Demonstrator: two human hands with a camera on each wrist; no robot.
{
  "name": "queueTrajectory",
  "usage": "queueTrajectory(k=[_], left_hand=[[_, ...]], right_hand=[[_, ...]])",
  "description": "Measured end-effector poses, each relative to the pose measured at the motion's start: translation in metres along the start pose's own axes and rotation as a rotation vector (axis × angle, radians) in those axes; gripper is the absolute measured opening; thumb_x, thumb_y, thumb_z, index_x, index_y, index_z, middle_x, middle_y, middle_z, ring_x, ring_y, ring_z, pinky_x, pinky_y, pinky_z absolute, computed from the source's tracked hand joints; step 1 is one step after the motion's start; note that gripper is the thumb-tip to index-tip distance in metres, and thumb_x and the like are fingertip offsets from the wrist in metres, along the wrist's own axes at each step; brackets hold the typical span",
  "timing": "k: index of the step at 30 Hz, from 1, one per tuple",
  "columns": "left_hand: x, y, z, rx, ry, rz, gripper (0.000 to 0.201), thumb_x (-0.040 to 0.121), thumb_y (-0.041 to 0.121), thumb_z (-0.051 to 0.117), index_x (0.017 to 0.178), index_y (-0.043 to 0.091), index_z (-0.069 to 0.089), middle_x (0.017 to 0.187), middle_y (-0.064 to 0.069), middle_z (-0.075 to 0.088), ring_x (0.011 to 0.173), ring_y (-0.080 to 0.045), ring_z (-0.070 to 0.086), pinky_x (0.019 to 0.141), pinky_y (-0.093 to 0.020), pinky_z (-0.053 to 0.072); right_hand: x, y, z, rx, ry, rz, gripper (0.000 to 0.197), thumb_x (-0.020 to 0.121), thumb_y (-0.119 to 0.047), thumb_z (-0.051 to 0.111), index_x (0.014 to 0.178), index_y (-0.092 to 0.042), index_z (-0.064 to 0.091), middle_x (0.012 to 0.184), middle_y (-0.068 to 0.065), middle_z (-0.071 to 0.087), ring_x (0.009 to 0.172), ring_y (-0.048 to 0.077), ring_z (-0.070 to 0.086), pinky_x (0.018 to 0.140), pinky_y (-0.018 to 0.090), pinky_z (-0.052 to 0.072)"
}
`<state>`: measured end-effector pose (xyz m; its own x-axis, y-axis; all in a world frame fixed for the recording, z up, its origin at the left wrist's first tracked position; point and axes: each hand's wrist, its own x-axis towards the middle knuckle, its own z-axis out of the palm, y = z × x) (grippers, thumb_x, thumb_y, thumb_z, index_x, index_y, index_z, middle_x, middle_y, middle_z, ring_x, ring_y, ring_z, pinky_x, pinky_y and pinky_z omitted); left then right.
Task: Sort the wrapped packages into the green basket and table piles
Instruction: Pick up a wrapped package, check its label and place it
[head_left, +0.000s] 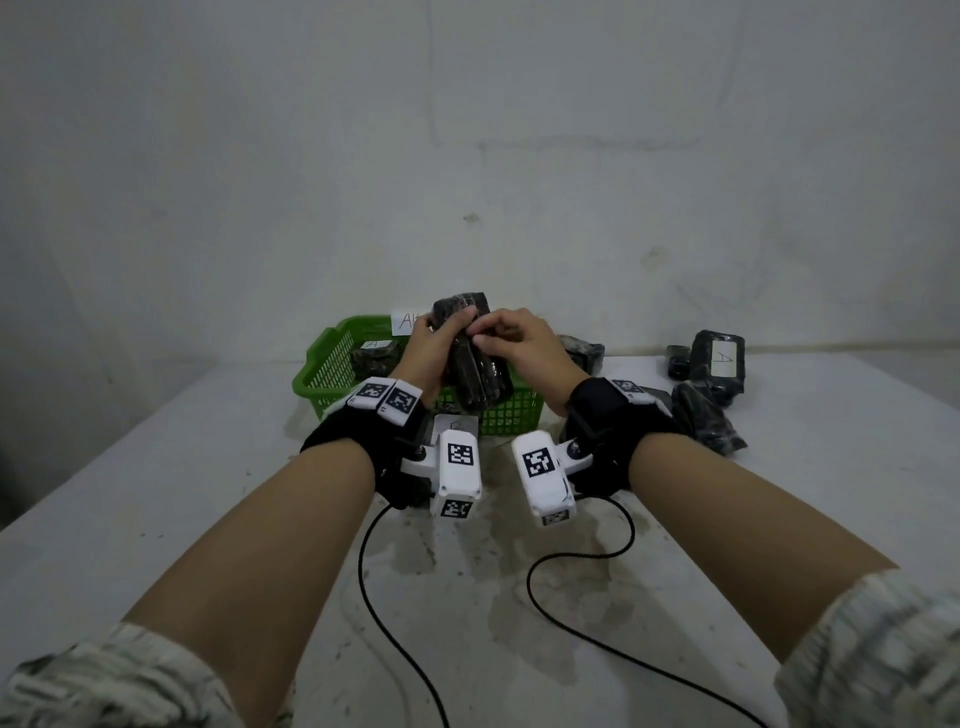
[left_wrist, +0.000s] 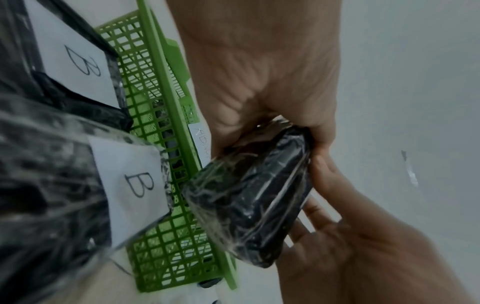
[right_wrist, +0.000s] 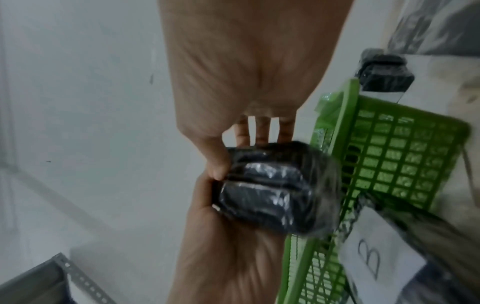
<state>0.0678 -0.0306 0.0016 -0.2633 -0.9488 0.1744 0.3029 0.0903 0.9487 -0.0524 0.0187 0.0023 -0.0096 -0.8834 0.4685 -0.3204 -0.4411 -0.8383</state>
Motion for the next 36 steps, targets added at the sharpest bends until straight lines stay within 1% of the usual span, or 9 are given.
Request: queueTrajectory(k=[8,11,15,20,23,27,29,33,36], left_hand=[[0.000,0.004,-0.005,-0.055,0.056,-0.008,0.014,0.096,0.018,0.050,0.095,0.009,0.060,0.088,-0.010,0.063,0.075,-0.019,0.063,0.069,-0.029,0.054],[0.001,0.007,-0.008,-0.041,0.058,-0.021,0.016,0.095,0.022,0.051,0.093,0.009,0.061,0.086,-0.009,0.064,0.073,-0.019,0.064,0.069,-0.029,0.054],[-0.007,0.009,-0.013,0.015,0.028,-0.078,0.045,0.091,0.035,0.057,0.123,0.003,0.054,0.105,-0.015,0.064,0.087,-0.027,0.064,0.081,-0.042,0.054],[-0.006,0.010,-0.028,-0.101,0.044,-0.059,0.043,0.092,0.008,0.053,0.131,0.019,0.037,0.119,-0.016,0.056,0.091,-0.026,0.060,0.077,-0.043,0.052],[-0.004,0.011,-0.038,-0.132,0.104,-0.047,0.051,0.091,0.020,0.060,0.134,0.003,0.039,0.128,-0.021,0.056,0.103,-0.032,0.061,0.074,-0.046,0.057],[0.001,0.013,-0.049,-0.096,0.162,-0.070,0.072,0.084,0.044,0.064,0.137,0.004,0.036,0.131,-0.019,0.054,0.107,-0.033,0.062,0.070,-0.047,0.057],[-0.001,0.018,-0.055,0.050,0.169,-0.077,0.070,0.086,0.052,0.057,0.136,0.007,0.037,0.130,-0.014,0.055,0.101,-0.028,0.063,0.064,-0.040,0.058],[0.007,0.019,-0.080,0.408,0.244,-0.007,0.051,0.092,0.039,0.055,0.132,0.011,0.042,0.115,-0.009,0.058,0.081,-0.019,0.062,0.056,-0.028,0.054],[0.015,0.021,-0.097,0.574,0.276,0.049,0.050,0.093,0.043,0.050,0.129,0.009,0.048,0.104,-0.009,0.063,0.062,-0.009,0.061,0.048,-0.020,0.050]], right_hand=[[0.003,0.006,0.019,0.023,0.207,0.117,0.038,0.084,-0.018,0.069,0.107,-0.012,0.040,0.114,0.012,0.041,0.103,0.028,0.050,0.086,0.032,0.051],[0.000,0.003,0.016,0.190,0.038,0.233,0.037,0.090,-0.018,0.064,0.117,-0.008,0.039,0.099,0.011,0.054,0.080,0.023,0.061,0.064,0.025,0.054],[0.003,-0.002,0.014,0.252,0.028,0.262,0.027,0.094,-0.016,0.057,0.116,-0.002,0.050,0.098,0.010,0.061,0.080,0.021,0.062,0.064,0.025,0.053],[0.000,-0.001,0.007,0.367,-0.137,0.397,0.023,0.096,-0.032,0.053,0.108,-0.013,0.061,0.099,0.005,0.066,0.084,0.018,0.064,0.061,0.030,0.056],[0.003,0.003,0.009,0.596,-0.134,0.391,0.030,0.096,-0.019,0.051,0.125,-0.011,0.053,0.109,0.008,0.059,0.094,0.020,0.060,0.069,0.034,0.056],[0.012,0.000,0.016,0.653,-0.063,0.416,0.013,0.095,-0.013,0.053,0.105,-0.022,0.053,0.103,0.004,0.058,0.088,0.022,0.058,0.064,0.034,0.055],[0.020,-0.004,0.021,0.695,0.002,0.442,0.004,0.098,-0.022,0.048,0.103,-0.021,0.049,0.108,0.006,0.057,0.090,0.025,0.057,0.054,0.029,0.054],[0.039,-0.010,0.033,0.744,0.017,0.576,0.051,0.099,-0.051,0.030,0.103,-0.007,0.056,0.094,0.015,0.068,0.067,0.026,0.070,0.038,0.020,0.048],[0.056,-0.007,0.046,0.606,-0.065,0.601,0.049,0.095,-0.049,0.046,0.107,-0.004,0.060,0.086,0.012,0.069,0.059,0.021,0.068,0.041,0.020,0.050]])
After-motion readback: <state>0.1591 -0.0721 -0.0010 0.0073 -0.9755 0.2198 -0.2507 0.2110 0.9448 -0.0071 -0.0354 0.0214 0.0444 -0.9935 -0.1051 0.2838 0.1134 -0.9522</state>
